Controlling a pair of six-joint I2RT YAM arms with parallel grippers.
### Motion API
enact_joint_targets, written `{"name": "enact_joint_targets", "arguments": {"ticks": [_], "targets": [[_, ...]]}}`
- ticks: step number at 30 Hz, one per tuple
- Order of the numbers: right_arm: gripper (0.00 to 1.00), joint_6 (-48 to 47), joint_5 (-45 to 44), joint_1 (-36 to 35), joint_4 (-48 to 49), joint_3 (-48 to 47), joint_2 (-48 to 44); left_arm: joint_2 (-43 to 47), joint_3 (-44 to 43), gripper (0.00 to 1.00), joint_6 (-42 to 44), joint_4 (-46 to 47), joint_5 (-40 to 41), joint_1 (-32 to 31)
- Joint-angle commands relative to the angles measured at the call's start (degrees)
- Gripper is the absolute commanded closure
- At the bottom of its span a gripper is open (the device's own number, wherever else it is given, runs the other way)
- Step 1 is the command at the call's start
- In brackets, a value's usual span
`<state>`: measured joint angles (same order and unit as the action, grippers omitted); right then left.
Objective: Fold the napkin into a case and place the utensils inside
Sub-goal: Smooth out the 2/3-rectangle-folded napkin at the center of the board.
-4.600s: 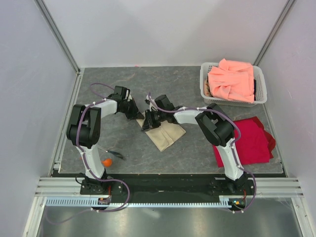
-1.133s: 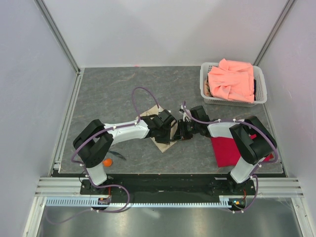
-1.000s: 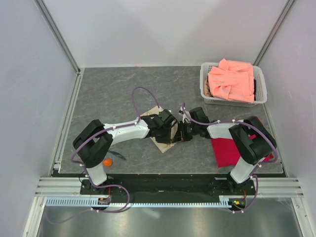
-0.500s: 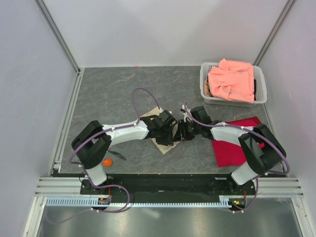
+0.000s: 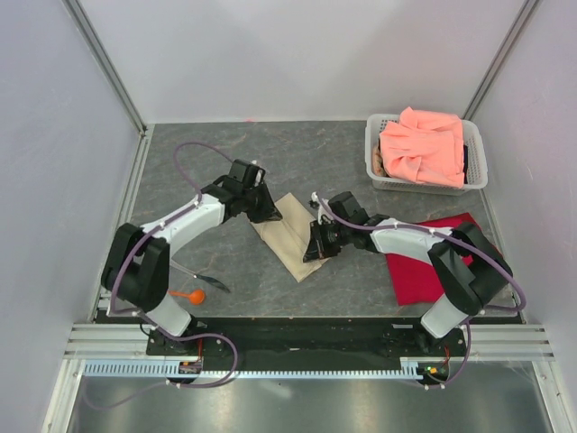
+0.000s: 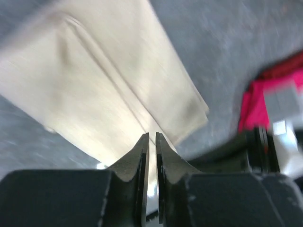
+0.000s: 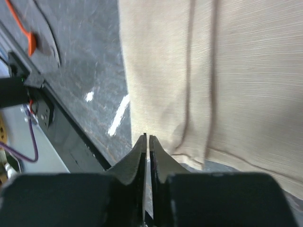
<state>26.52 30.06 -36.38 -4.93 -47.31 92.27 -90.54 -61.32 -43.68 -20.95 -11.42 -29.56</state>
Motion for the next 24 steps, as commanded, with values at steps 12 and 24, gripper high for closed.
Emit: {"name": "enact_joint_targets", "arguments": {"ticks": [12, 24], "targets": [[1.0, 0.11, 0.7, -2.03, 3.26, 0.9, 3.97, -19.58, -10.92, 0.91, 4.83, 5.31, -5.02, 7.76], [1.0, 0.81, -2.2, -2.2, 5.37, 4.95, 3.81, -28.03, -19.54, 0.93, 12.21, -0.75, -1.24, 8.03]]}}
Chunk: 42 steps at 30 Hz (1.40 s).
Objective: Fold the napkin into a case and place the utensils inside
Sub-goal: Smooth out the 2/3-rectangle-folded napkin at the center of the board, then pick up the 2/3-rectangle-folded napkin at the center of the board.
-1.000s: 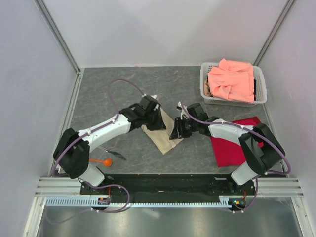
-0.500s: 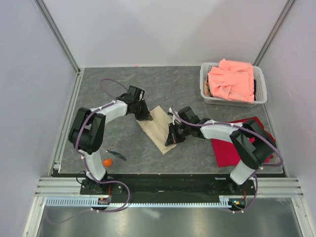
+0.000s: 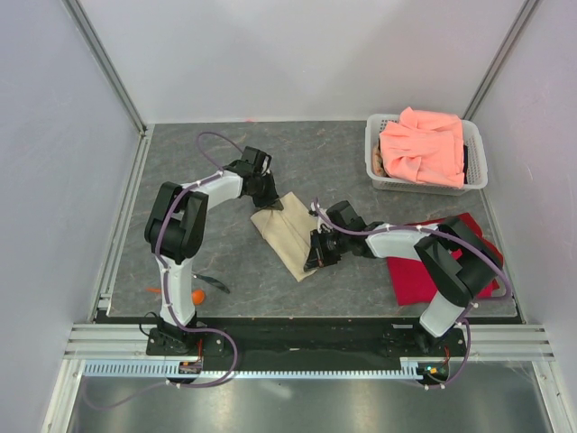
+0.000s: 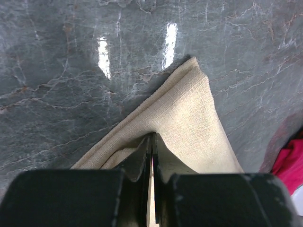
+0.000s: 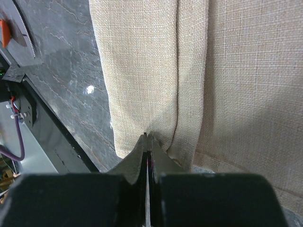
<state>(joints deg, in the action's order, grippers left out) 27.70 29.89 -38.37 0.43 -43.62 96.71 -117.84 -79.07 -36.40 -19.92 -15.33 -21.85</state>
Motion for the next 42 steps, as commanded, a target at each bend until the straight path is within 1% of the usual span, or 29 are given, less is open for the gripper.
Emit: {"name": "enact_joint_targets", "arguments": {"ticks": [1, 4, 5, 6, 8, 9, 11, 12, 14, 15, 17, 20, 24, 28, 31, 32, 34, 35, 36, 38, 39, 40, 42], "targets": [[1.0, -0.37, -2.2, -0.21, -0.33, 0.99, -1.42, -0.11, -1.7, 0.93, 5.02, -2.22, 2.68, 0.4], [0.99, -0.46, -2.2, -0.21, -3.93, -0.41, -4.68, 4.1, -1.0, 0.87, 5.03, -2.66, 1.98, 0.4], [0.98, -0.54, -2.55, -0.21, -4.64, -0.77, -5.55, 6.55, -0.83, 0.83, 5.03, -2.84, 1.54, 0.31], [0.9, -0.63, -3.16, -0.21, -5.43, -1.9, -7.3, 7.88, -0.83, 0.8, 4.94, -2.84, 0.66, 0.4], [0.8, -1.42, -4.92, 0.05, -8.41, -3.31, -8.9, 10.25, -1.0, 0.72, 4.76, -3.63, 0.13, 0.4], [0.72, -2.47, -7.19, 0.4, -9.73, -4.97, -10.03, 12.7, -1.0, 0.71, 4.68, -4.07, -0.48, 0.4], [0.61, -3.0, -8.88, 2.32, -11.94, -6.39, -10.83, 14.91, -0.48, 0.67, 4.33, -4.77, -1.28, 0.31], [0.51, -3.53, -9.58, 3.2, -12.46, -7.79, -10.66, 16.49, -0.21, 0.66, 4.24, -4.69, -2.93, -0.04], [0.43, -4.06, -10.9, 5.92, -15.36, -9.64, -9.53, 18.16, 1.1, 0.65, 4.15, -5.65, -3.56, -0.74], [0.36, -4.76, -11.69, 6.72, -15.89, -11.13, -8.91, 20.09, 1.89, 0.64, 4.06, -5.65, -3.13, -1.87], [0.29, -5.11, -12.4, 9.35, -17.91, -12.71, -6.72, 21.94, 5.05, 0.62, 3.62, -5.39, -2.43, -3.46], [0.24, -5.82, -12.49, 12.6, -18.09, -14.56, -3.21, 26.34, 10.5, 0.59, 2.04, -3.38, -0.58, -7.24], [0.24, -7.66, -11.78, 14.73, -17.83, -16.41, 1.46, 30.03, 15.08, 0.56, 0.55, -0.92, 2.58, -14.52], [0.24, -9.16, -9.76, 14.64, -15.56, -15.28, 3.75, 31.53, 18.76, 0.56, -1.39, 1.81, 3.03, -18.75], [0.35, -7.93, -8.8, 14.73, -12.83, -11.94, 3.4, 31.97, 19.56, 0.56, -1.57, 2.26, 3.82, -20.51], [0.43, -6.28, -6.79, 14.64, -11.77, -9.5, 2.79, 32.06, 19.65, 0.56, -1.57, 2.26, 3.73, -20.87], [0.48, -4.16, -4.59, 14.29, -8.09, -6.59, 2.09, 32.41, 19.83, 0.56, -1.48, 2.26, 3.82, -21.22], [0.53, -3.1, -3.79, 13.16, -6.85, -3.79, 1.13, 32.5, 19.92, 0.56, -1.39, 2.34, 4.25, -21.66], [0.55, -0.57, -2.83, 12.28, -4.49, -2.28, 0.33, 33.02, 20.18, 0.56, -1.3, 2.34, 4.61, -21.92], [0.58, 2.25, -2.3, 8.43, -2.19, 1.75, -2.65, 33.46, 20.88, 0.56, -1.04, 2.52, 6.18, -22.88], [0.58, 6.27, -1.94, 7.27, 0.69, 3.17, -4.06, 34.25, 21.58, 0.56, -0.86, 2.61, 6.89, -23.33], [0.58, 8.4, -1.68, 5.17, 2.37, 4.58, -7.29, 34.43, 22.02, 0.55, -0.51, 2.61, 7.68, -23.85], [0.55, 12.01, -1.24, 4.36, 4.92, 7.92, -10.99, 35.13, 23.6, 0.55, -0.34, 2.7, 10.23, -25.87]]}}
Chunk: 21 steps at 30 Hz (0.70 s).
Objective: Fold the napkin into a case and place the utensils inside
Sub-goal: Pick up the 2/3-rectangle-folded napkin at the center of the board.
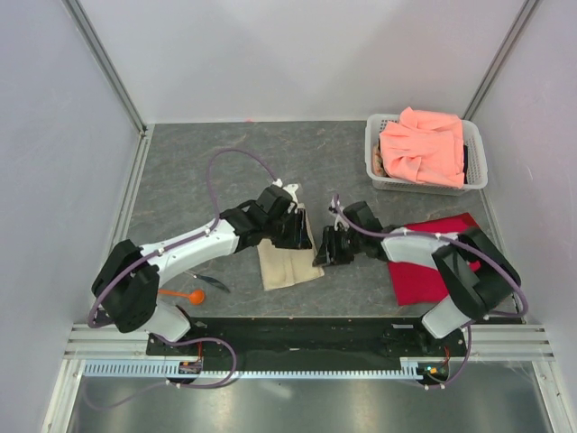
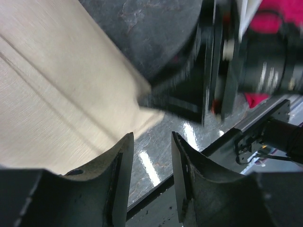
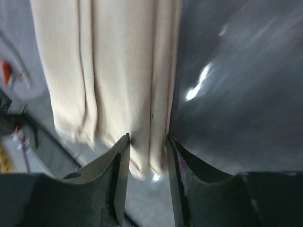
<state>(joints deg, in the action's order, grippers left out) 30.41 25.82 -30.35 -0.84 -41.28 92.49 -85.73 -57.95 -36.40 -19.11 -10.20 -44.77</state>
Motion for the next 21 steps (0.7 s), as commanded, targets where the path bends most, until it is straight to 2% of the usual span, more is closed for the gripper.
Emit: {"name": "enact_joint_targets", "arguments": {"ticks": [1, 2, 5, 7, 9, 11, 14, 21], "targets": [[0.52, 10.36, 1.09, -3.23, 5.33, 6.03, -10.36, 3.81, 3.1, 0.54, -0.51, 1.89, 5.97, -3.47], [0.41, 10.19, -0.76, -2.62, 3.41, 5.95, -12.14, 4.25, 3.72, 0.52, -0.77, 1.89, 7.98, -5.04], [0.23, 8.0, -6.39, 1.42, -4.24, 4.46, -17.16, 4.7, 5.48, 0.45, -1.39, 1.63, 12.54, -8.65], [0.17, 5.46, -7.71, 5.27, -8.64, 3.23, -18.13, 3.13, 5.31, 0.38, -2.0, 0.49, 14.14, -10.24], [0.15, 3.52, -7.81, 7.05, -11.36, 1.38, -17.78, 0.93, 3.21, 0.23, -2.7, -2.22, 18.18, -13.14], [0.14, 1.5, -8.24, 9.16, -13.21, -0.64, -16.38, -3.53, 0.58, 0.19, -4.54, -5.65, 23.95, -15.94], [0.12, 0.26, -8.59, 11.45, -15.06, -1.7, -15.32, -9.77, -5.31, 0.19, -7.01, -11.19, 29.5, -19.19], [0.07, -4.21, -11.5, 12.42, -17.87, -3.02, -14.71, -20.42, -17.0, 0.23, -10.26, -17.88, 32.08, -22.72]]}}
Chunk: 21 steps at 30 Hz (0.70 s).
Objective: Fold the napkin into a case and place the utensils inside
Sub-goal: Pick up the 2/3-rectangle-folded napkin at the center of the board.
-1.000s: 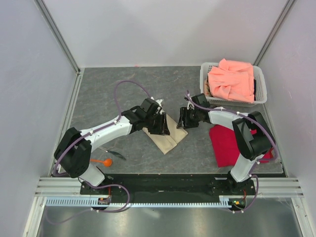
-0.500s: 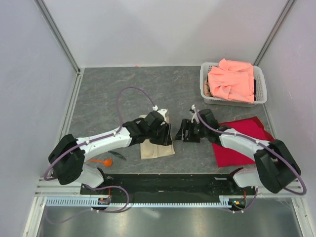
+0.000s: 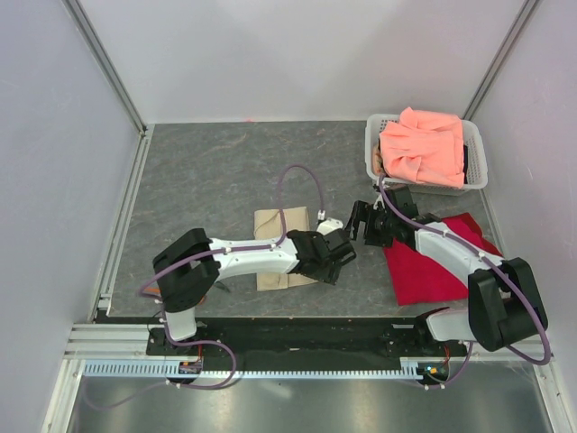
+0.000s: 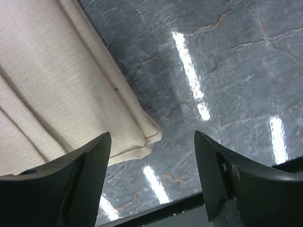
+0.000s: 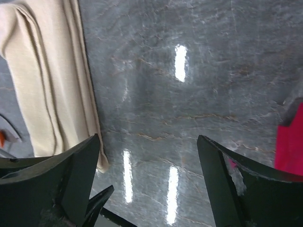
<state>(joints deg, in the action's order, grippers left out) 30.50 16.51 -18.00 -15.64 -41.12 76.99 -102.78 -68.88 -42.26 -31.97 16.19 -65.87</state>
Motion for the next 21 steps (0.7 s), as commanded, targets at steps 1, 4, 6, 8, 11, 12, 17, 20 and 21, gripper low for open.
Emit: {"name": "enact_joint_targets", "arguments": {"ticks": [1, 4, 6, 8, 11, 12, 17, 20, 21], "targets": [[0.02, -4.57, -2.53, 0.07, -3.78, -3.87, 0.97, -4.17, -7.05, 0.23, -4.67, -6.17, 6.22, -2.33], [0.02, -4.58, -2.28, 0.16, -4.31, -3.79, 0.71, -5.76, -9.16, 0.23, -5.29, -7.41, 7.54, -3.56], [0.02, -3.44, -2.36, 0.59, -4.05, -3.35, 0.62, -6.55, -10.22, 0.21, -5.81, -8.37, 8.07, -3.92], [0.02, -3.08, -2.45, 0.95, -3.61, -2.82, 0.53, -6.99, -10.74, 0.19, -6.43, -9.69, 8.86, -4.18], [0.02, -3.43, -2.54, 1.21, -3.52, -2.47, 0.62, -7.26, -10.75, 0.17, -7.75, -10.74, 9.65, -4.18], [0.02, -3.69, -2.36, 1.21, -3.61, -2.47, 0.79, -7.34, -10.83, 0.17, -8.1, -10.84, 9.74, -4.27], [0.02, -4.22, -2.01, 1.21, -3.26, -1.07, 0.7, -9.62, -12.85, 0.2, -8.19, -11.89, 10.18, -4.18], [0.02, -3.96, -1.92, 1.21, -2.73, -0.36, 0.27, -11.29, -14.08, 0.23, -8.45, -13.03, 10.62, -4.18], [0.02, -4.05, -1.66, 1.21, -2.64, -0.19, 0.09, -11.65, -14.26, 0.25, -8.45, -13.12, 10.71, -4.18]]}}
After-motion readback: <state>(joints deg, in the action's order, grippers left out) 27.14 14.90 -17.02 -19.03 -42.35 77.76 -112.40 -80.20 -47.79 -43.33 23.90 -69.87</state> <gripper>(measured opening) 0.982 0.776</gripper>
